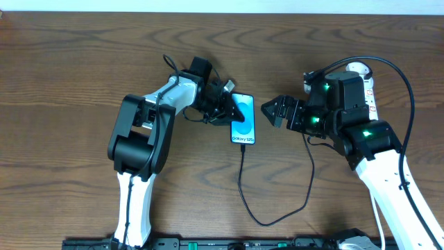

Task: Plug charger to phone and switch on socket
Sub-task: 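Lower the phone flat onto the table with the left gripper and release, then raise the left arm away and move the right gripper to the power strip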

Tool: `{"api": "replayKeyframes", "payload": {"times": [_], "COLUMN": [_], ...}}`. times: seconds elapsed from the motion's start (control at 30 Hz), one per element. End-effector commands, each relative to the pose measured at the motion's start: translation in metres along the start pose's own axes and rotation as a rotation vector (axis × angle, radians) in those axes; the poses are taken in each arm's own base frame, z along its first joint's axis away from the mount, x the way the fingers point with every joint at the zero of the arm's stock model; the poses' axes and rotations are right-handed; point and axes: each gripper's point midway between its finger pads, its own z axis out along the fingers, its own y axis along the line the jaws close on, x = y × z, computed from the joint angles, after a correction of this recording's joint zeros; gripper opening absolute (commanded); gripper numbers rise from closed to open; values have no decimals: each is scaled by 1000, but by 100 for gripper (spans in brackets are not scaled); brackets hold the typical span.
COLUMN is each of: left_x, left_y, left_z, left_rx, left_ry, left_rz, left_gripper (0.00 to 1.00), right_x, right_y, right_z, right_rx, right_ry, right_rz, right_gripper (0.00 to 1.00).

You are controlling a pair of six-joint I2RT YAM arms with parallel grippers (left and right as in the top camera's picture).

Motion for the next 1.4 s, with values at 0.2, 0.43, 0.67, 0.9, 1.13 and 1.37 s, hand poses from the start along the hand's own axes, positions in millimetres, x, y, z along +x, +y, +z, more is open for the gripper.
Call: {"api": "replayKeyframes", "payload": {"times": [0.2, 0.43, 0.67, 0.9, 1.13, 1.37], "left_x": [1, 2, 3, 3, -9, -20], "left_y": [48, 67, 71, 94, 78, 24], "left_z": [-1, -7, -9, -36, -95, -197], "left_rx": [-251, -365, -389, -539, -675, -855], "left_ry": [-22, -33, -31, -50, -185, -560], "left_rz": [-40, -58, -64, -114, -83, -75], "left_gripper": [53, 89, 91, 91, 91, 91], "right_x": [1, 8, 13, 13, 14, 4], "right_y": [-16, -48, -75, -86, -93, -91], "right_z": [-2, -8, -17, -22, -26, -27], "right_rx": [91, 257, 411, 476, 514, 471], "right_ry": [-1, 0, -6, -17, -18, -47], "right_rz": [9, 36, 48, 47, 44, 100], "right_gripper": [99, 99, 99, 99, 99, 99]}}
